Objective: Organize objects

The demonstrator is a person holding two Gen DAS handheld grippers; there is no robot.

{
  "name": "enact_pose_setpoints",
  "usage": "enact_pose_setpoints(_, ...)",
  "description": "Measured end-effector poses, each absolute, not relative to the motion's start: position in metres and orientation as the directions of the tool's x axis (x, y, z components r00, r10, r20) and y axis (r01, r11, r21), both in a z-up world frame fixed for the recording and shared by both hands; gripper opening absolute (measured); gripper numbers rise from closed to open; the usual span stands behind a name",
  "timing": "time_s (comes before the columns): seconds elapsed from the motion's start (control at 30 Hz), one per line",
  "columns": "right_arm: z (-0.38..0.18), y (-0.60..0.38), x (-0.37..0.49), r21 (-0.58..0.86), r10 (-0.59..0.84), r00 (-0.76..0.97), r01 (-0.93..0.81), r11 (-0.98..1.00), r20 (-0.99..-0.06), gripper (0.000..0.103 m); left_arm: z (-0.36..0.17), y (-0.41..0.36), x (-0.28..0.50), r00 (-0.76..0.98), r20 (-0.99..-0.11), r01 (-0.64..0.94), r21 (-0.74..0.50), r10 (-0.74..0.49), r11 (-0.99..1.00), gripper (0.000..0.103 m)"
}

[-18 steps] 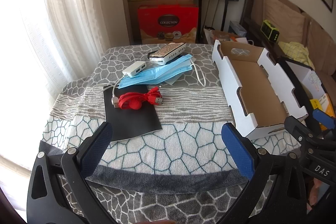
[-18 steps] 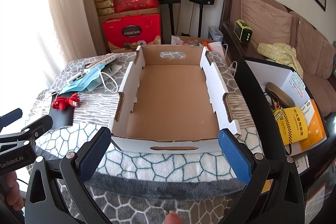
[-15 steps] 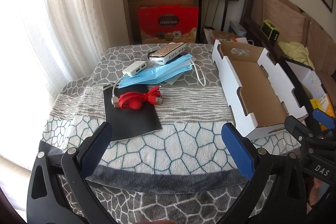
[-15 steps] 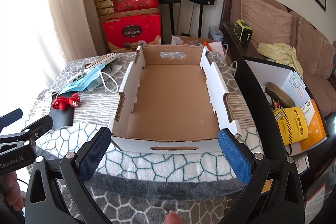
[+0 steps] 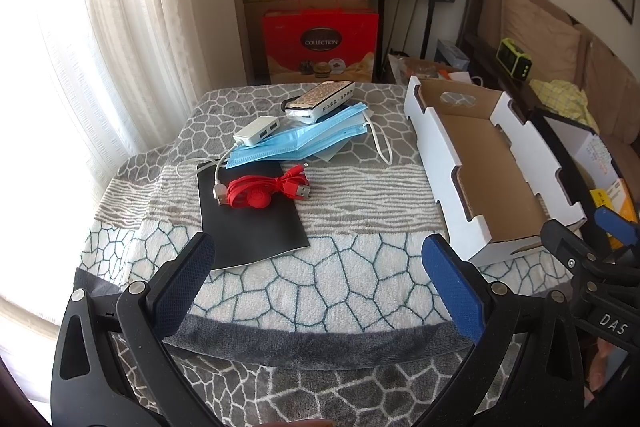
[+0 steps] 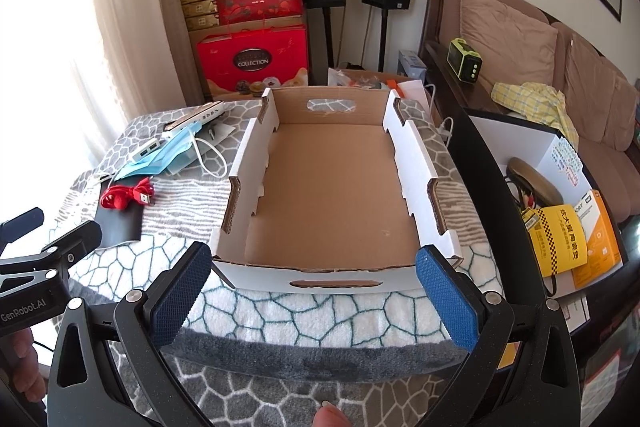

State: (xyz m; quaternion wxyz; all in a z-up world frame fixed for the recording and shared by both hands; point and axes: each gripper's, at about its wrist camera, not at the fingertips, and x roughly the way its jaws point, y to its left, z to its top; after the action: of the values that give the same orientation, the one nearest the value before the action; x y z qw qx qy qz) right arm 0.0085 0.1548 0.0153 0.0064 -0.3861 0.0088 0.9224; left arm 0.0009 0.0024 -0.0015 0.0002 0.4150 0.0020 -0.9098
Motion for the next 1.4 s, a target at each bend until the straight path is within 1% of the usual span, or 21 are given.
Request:
enact_pose_setpoints(0.87, 0.014, 0.158, 0.006, 0.019, -0.003, -0.699, -0.014, -1.0, -0.715, 0.103, -0.003, -0.002, -0.001, -0.653, -0.758, -0.003, -0.003, 0.004, -1.0, 0.103)
enact_pose_setpoints(1.03, 0.013, 0.172, -0.004, 0.026, -0.011, -0.686, -0.012, -1.0, -0.728, 0.103, -0.007, -0.023, -0.011, -0.647, -0.763, 0.02, -0.016, 0.0, -1.0, 0.103)
enact_pose_setpoints(1.33, 0.009, 0.211, -0.029, -0.013, 0.06, -0.667, -0.076, -0.997, -0.742, 0.102, -0.021, -0.079, -0.03, -0.616, -0.787, 0.101, -0.042, -0.03, -0.994, 0.103)
enact_pose_setpoints(1.4, 0.006, 0.22, -0.036, -0.026, 0.076, -0.653, -0.087, -0.996, -0.754, 0.096, -0.025, -0.09, -0.034, -0.61, -0.791, 0.118, -0.039, -0.041, -0.992, 0.103)
